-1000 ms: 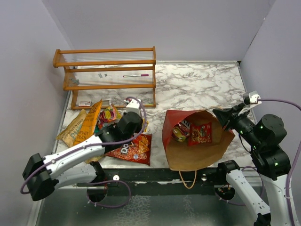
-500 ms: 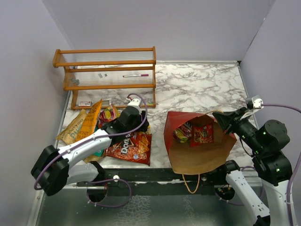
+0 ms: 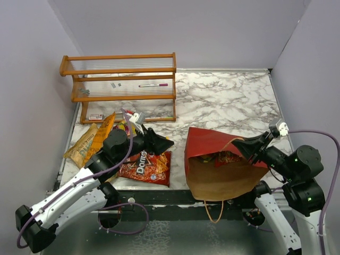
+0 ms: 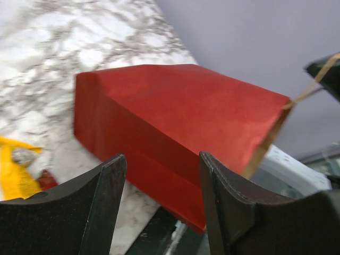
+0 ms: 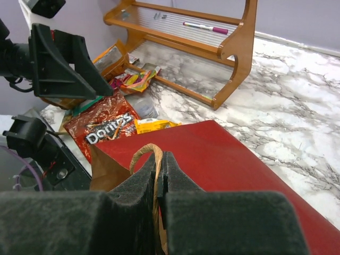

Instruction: Take the snacks out of the paper bag

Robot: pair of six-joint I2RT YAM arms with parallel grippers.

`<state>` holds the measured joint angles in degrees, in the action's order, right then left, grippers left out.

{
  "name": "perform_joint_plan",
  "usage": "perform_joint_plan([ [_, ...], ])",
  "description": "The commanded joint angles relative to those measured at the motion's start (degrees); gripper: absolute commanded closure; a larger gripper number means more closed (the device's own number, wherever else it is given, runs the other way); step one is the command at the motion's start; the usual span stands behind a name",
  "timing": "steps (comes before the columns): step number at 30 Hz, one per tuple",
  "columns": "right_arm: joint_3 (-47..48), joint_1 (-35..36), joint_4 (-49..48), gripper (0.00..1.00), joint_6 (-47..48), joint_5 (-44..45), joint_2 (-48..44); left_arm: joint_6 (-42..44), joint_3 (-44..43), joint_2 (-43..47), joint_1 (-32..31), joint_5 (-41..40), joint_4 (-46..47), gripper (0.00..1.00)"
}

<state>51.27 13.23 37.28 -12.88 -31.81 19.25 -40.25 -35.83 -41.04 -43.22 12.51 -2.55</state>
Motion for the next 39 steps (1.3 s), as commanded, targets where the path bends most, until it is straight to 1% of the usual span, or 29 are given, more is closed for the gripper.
perform_joint_plan([
  [1,-1.4,0.1,-1.5,0.98,-2.3,-1.0,-1.6,-9.1,5.5,4.3,-1.5,10.1,14.0,0.4],
  [3,-1.8,0.1,-3.8,0.98,-3.7,-0.5,-1.6,-10.5,6.3,4.8,-4.4,9.6,17.3,0.4],
  [5,-1.7,0.1,-4.3,0.98,-4.5,1.7,-0.8,-9.2,5.2,3.8,-9.5,6.5,17.4,0.4],
  [6,-1.4,0.1,-4.3,0.98,-4.5,2.8,-0.3,-8.0,4.5,2.9,-13.2,3.9,17.0,0.4],
  [8,-1.0,0.1,-4.0,0.98,-4.2,4.9,0.8,-6.0,3.5,0.7,-20.6,-2.6,17.7,0.42],
  [12,-1.2,0.1,-4.1,0.98,-4.3,7.4,1.8,-2.9,3.3,-6.1,-34.7,-15.5,22.2,0.46],
  [13,-1.3,0.1,-4.1,0.98,-4.3,8.0,1.8,-1.5,2.9,-7.9,-38.1,-19.1,22.9,0.46],
  [16,-1.6,0.1,-3.7,0.98,-4.2,9.6,1.5,4.9,1.1,-13.4,-48.4,-33.3,24.5,0.47],
  [18,-1.7,0.1,-3.5,0.98,-3.7,10.1,1.2,8.7,-0.2,-17.3,-53.3,-40.4,25.5,0.47],
  [20,-2.0,0.1,-3.3,0.98,-3.5,10.4,0.9,10.4,-3.1,-22.2,-54.5,-43.3,23.5,0.46],
  [23,-2.5,0.1,-3.5,0.98,-3.4,10.3,0.3,11.4,-10.8,-30.5,-54.6,-46.6,16.5,0.45],
  [25,-2.6,0.1,-3.5,0.98,-3.2,10.5,0.1,14.0,-15.0,-35.8,-54.5,-48.8,13.1,0.45],
  [29,-2.8,0.1,-3.8,0.98,-3.2,10.1,-0.2,16.9,-17.9,-43.7,-54.3,-52.8,14.6,0.44],
  [32,-3.0,0.1,-4.0,0.98,-3.1,9.7,-0.6,18.3,-19.8,-48.9,-53.0,-55.2,16.2,0.4],
  [35,-3.4,0.1,-4.3,0.98,-3.0,9.7,-0.9,18.2,-23.6,-54.7,-50.1,-54.1,14.5,0.39],
  [39,-4.0,0.1,-5.1,0.98,-3.2,8.8,-0.8,16.5,-29.2,-63.2,-45.9,-53.4,10.8,0.42],
])
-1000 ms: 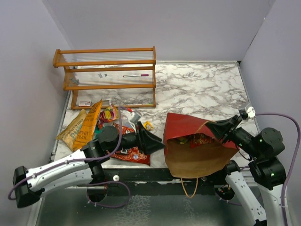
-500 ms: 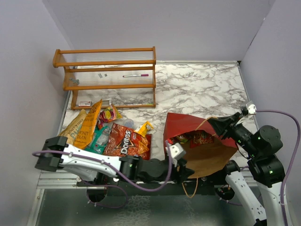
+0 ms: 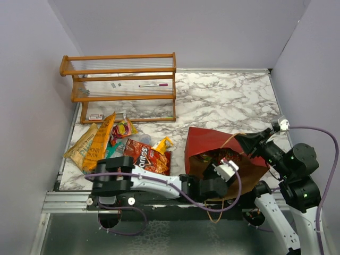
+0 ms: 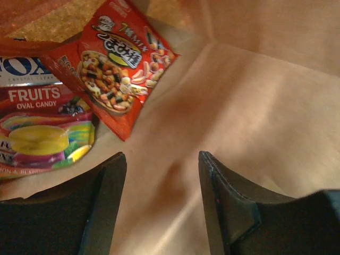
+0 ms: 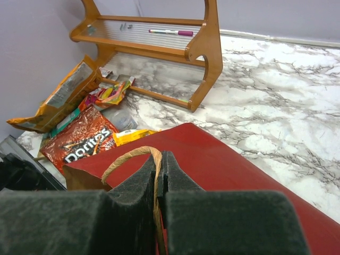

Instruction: Take the snacks out of the paper bag

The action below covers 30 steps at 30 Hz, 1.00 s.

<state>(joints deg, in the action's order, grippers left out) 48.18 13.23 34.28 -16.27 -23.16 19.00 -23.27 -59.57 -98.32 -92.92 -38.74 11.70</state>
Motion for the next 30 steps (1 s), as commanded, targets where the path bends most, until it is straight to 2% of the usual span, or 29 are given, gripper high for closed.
perform_joint_plan([
  [1,-0.9,0.1,-2.0,0.98,0.3,-0.1,-0.4,-1.0,-5.8,-7.2,4.8,-1.8,-3.2,0.42],
  [5,-1.1,0.1,-2.1,0.98,0.4,-0.3,-0.7,-3.0,-2.0,-9.0,9.0,2.5,5.0,0.42],
  [11,-1.8,0.1,-3.5,0.98,1.4,-3.8,0.0,-1.4,-0.3,-11.3,11.5,1.9,13.5,0.34],
  [18,-1.3,0.1,-2.7,0.98,1.4,-3.4,-0.6,-0.4,0.7,-14.8,13.6,1.1,25.2,0.26],
  [23,-1.7,0.1,-3.1,0.98,1.3,-3.4,-0.9,-0.5,-2.4,-19.5,14.6,-1.2,26.9,0.27],
  [27,-1.5,0.1,-2.8,0.98,1.4,-3.5,-0.9,-0.9,-4.5,-22.0,15.2,-2.8,27.5,0.33],
  [29,-1.6,0.1,-2.9,0.98,1.5,-3.5,-1.1,-0.4,-5.2,-22.7,15.6,-1.5,28.4,0.44],
  [30,-1.8,0.1,-2.9,0.98,1.5,-3.5,-1.2,-0.1,-5.5,-23.0,15.9,0.0,29.0,0.54],
])
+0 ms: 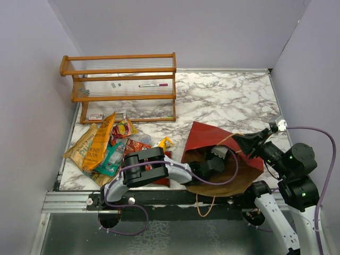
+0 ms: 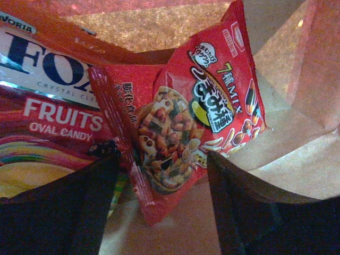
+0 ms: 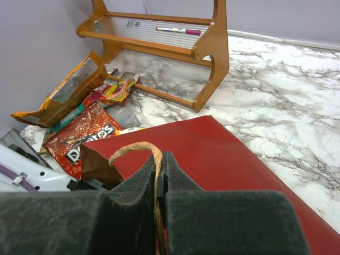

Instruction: Take the snacks out of the paper bag

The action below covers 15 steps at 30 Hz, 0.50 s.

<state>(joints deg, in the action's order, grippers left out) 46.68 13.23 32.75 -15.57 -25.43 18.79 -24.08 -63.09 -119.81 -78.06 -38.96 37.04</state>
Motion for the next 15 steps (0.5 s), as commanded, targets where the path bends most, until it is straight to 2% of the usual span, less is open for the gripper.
perform_joint_plan([
  [1,-0.4,0.1,-1.5,0.98,0.9,-1.2,-0.9,0.9,-2.1,-1.6,1.4,1.7,4.0,0.65],
  [3,-0.4,0.1,-1.6,0.98,0.8,-1.1,-1.0,1.1,-2.3,-1.1,1.7,3.7,3.2,0.83],
  [7,-0.5,0.1,-1.5,0.98,1.0,-1.1,-1.2,0.8,-0.2,2.7,1.7,5.7,0.9,0.98],
  [15,-0.9,0.1,-1.8,0.98,0.8,-0.6,-1.4,-1.8,8.0,18.1,1.0,15.6,-9.6,1.0],
])
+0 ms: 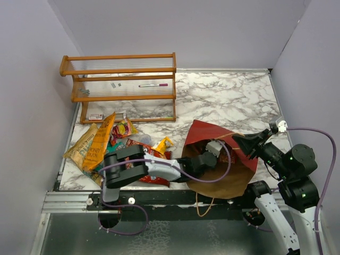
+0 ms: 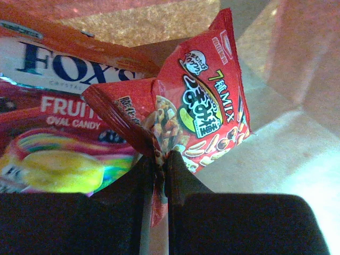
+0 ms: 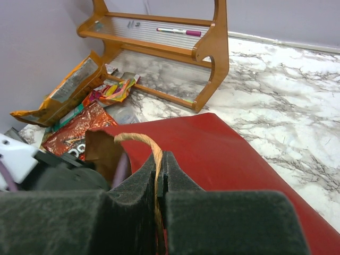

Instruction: Take the snacks out of the paper bag

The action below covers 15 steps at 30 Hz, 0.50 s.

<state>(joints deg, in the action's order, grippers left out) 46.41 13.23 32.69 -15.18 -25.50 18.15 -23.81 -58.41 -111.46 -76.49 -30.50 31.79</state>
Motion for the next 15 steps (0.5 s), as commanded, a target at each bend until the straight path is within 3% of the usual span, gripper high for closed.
perform_joint_plan([
  [1,-0.6,0.1,-1.7,0.98,0.5,-0.5,-0.6,-2.3,4.5,11.8,-0.9,8.4,-5.3,1.0],
  [8,-0.8,0.1,-1.7,0.98,0.4,-0.2,-0.3,-3.8,9.7,23.0,-4.1,18.4,-13.3,1.0],
  [15,-0.8,0.1,-1.7,0.98,0.5,-0.2,-0.1,-3.9,12.5,32.5,-9.5,20.0,-23.8,1.0],
])
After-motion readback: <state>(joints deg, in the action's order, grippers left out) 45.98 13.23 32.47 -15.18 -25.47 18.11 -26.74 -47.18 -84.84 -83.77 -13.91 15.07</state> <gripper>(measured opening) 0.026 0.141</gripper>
